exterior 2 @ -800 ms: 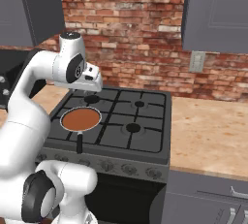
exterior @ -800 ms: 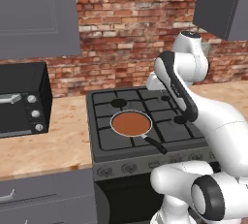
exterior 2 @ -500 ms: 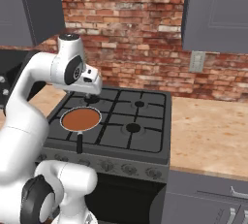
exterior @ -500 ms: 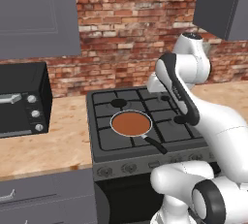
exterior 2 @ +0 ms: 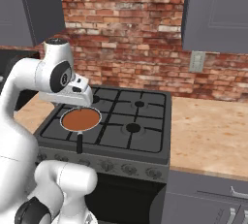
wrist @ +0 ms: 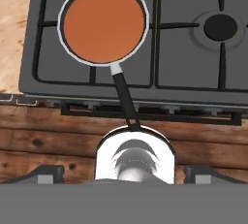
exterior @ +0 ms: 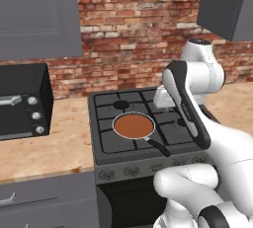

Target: Retrieve the fish from the fridge and place it on the saucepan with marinade on the stove.

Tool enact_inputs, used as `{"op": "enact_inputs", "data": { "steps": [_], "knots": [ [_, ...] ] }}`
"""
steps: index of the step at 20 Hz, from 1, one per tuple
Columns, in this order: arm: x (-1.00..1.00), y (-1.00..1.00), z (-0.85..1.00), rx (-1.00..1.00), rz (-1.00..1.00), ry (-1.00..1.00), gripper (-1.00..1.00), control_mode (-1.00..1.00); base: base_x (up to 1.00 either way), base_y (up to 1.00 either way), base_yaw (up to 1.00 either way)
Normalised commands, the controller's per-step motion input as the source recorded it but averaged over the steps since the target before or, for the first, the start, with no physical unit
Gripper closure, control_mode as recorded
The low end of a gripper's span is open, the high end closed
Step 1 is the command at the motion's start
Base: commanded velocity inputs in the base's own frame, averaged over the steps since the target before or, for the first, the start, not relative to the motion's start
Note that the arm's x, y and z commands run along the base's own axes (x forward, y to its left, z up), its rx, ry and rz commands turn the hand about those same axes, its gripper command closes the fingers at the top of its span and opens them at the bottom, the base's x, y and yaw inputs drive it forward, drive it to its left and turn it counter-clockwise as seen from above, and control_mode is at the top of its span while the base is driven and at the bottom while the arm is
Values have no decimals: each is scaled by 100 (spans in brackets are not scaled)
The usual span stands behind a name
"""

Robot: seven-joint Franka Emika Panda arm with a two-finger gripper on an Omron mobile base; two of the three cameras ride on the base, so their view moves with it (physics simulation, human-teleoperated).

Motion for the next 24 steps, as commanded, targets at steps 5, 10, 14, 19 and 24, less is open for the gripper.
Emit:
{"op": "enact_inputs", "data": {
  "steps": [5, 10, 14, 19, 24],
  "knots": [
    [-28, 4, 23, -11, 0, 38, -100, -100, 0, 0, 0],
    [-10, -1, 5, 0, 0, 12, -100, -100, 0, 0, 0],
    [0, 0, -1, 1, 1, 1, -100, -100, 0, 0, 0],
    [-7, 0, -1, 0, 0, 0, -100, 100, -20, 3, 0],
    [0, 0, 0, 0, 0, 0, -100, 100, -80, 26, 0]
  ]
}}
